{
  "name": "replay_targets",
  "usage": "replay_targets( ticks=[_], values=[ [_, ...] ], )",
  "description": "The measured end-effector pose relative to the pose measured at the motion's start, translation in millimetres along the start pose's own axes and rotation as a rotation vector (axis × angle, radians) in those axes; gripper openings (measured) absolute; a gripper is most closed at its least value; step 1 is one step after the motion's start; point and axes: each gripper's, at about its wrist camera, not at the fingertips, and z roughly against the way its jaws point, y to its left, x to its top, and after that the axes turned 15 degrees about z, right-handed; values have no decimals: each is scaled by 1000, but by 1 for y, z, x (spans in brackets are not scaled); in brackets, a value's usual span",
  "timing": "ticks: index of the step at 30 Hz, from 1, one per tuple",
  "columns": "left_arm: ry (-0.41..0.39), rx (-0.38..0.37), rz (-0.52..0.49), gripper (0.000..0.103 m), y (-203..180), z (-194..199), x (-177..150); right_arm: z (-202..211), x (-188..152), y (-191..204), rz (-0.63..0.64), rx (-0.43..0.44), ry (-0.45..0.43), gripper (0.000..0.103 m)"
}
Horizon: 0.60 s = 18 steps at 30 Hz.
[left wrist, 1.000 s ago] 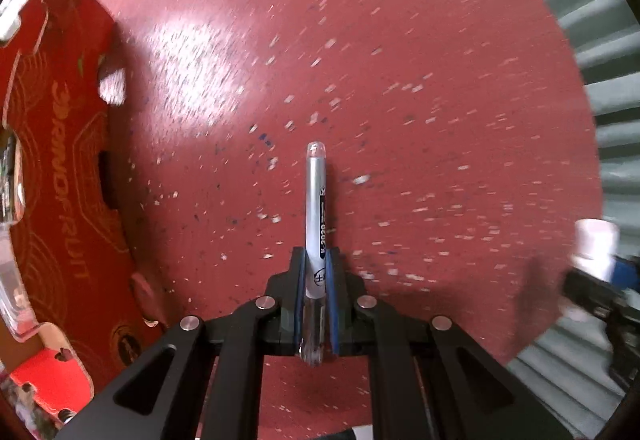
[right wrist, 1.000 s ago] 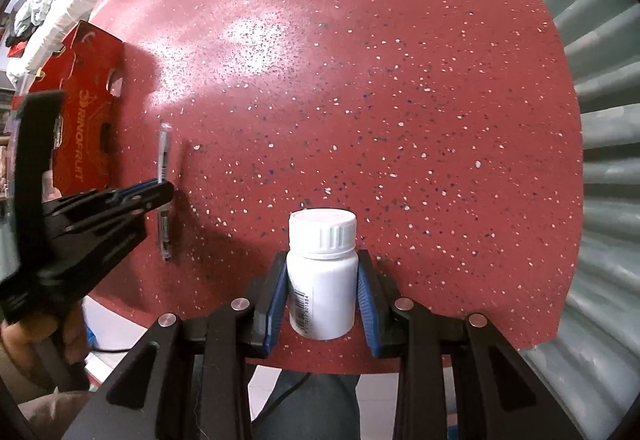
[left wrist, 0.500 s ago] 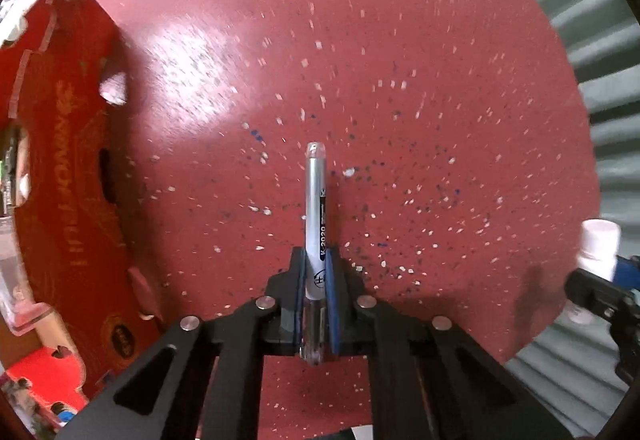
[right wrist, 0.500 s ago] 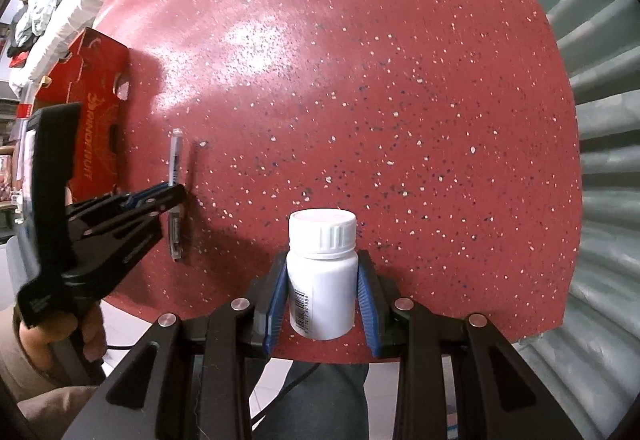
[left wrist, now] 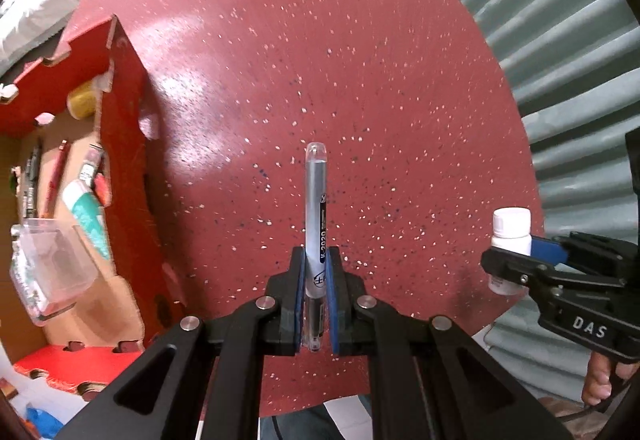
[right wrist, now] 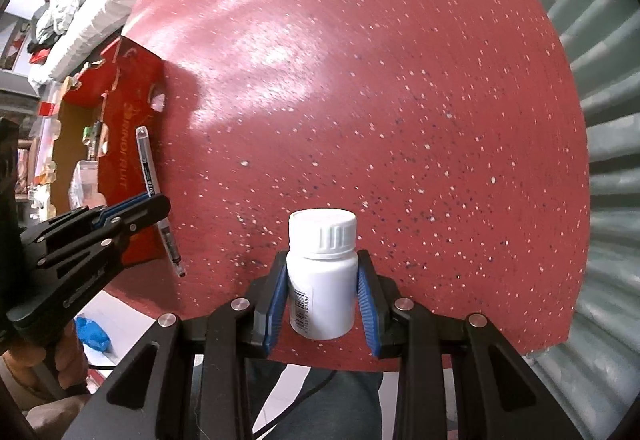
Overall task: Organize rigid objects
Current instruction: 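Carry the silver marker and white pill bottle over the cardboard box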
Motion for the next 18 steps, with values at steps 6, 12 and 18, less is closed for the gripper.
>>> replay_targets(
  ticks=[6, 12, 18],
  values=[
    [-51, 19, 27, 10, -4, 33, -8, 14, 12, 16, 53, -5, -24, 34],
    [-107, 17, 99, 10, 20, 64, -4, 24, 31, 45, 135, -12, -42, 34],
    [-162, 20, 190, 10, 51, 81, -5, 28, 50, 84, 239, -16, -51, 34]
  ],
)
